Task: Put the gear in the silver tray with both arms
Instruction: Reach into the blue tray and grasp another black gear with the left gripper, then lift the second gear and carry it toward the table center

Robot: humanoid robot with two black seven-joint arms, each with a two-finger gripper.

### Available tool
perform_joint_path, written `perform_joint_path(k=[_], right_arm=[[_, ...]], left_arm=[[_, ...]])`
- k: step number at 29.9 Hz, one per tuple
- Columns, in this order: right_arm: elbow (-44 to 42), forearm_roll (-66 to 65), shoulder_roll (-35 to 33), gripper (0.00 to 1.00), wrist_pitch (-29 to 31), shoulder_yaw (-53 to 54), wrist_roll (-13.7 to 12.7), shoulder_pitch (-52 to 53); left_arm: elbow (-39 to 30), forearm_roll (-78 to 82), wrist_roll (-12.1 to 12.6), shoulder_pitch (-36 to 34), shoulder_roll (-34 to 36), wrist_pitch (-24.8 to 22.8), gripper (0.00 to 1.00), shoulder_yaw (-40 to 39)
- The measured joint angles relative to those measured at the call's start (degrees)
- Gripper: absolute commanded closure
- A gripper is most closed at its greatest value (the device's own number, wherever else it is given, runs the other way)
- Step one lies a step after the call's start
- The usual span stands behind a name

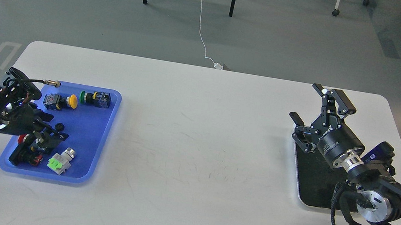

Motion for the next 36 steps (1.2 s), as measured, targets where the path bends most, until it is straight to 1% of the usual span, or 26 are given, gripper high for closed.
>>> perform_joint_path(k=[2,4,6,7,9,11,12,13,20,28,31,36], right_arm=[[0.03,0.0,0.0,0.03,0.0,0.0,0.0,-0.03],[0.04,0.0,0.0,0.03,0.0,0.0,0.0,-0.04],[0.06,0.0,0.0,0.03,0.0,0.0,0.0,-0.04],[0.06,0.0,0.0,0.03,0.0,0.0,0.0,-0.04],[0.07,0.0,-0.07,0.03,0.0,0.0,0.0,-0.04],[0.07,0.0,-0.12,0.03,0.0,0.0,0.0,-0.04],[0.07,0.0,-0.12,0.03,0.0,0.0,0.0,-0.04],[0.07,0.0,-0.12,0.03,0.0,0.0,0.0,-0.05],[0.18,0.0,-0.37,0.02,0.02,0.0,0.0,-0.05],[0.32,-0.04,-0.62,0.02,0.0,0.54,0.0,-0.12],[0.35,-0.04,-0.65,0.03,0.0,0.82,-0.01,0.02],[0.34,-0.04,-0.89,0.02,-0.01,1.42,-0.03,0.04]], left_arm=[[0.51,-0.01,-0.02,-0.07,-0.61,0.06,0.31,0.01],[1.33,-0.01,-0.02,-0.24,-1.02,0.08,0.36,0.02],[1.99,-0.01,-0.01,-0.31,-1.3,0.08,0.49,0.02],[2.21,-0.03,-0.02,-0.35,-1.45,0.08,0.49,0.01],[2.45,-0.03,-0.03,-0.39,-1.62,0.1,0.63,0.01],[2.58,-0.03,-0.03,-0.45,-1.66,0.1,0.7,0.27],[2.6,-0.03,-0.03,-0.48,-1.67,0.11,0.78,0.48],[2.6,-0.03,-0.03,-0.49,-1.68,0.14,0.83,0.63],[2.59,-0.04,-0.05,-0.5,-1.7,0.33,0.88,0.86],[1.38,0.07,0.1,-1.43,-1.69,0.78,0.88,0.84],[-1.98,0.06,0.07,-4.78,-1.68,0.02,0.87,0.67],[-10.77,-0.35,0.0,-12.25,-1.07,-5.32,0.87,0.6]])
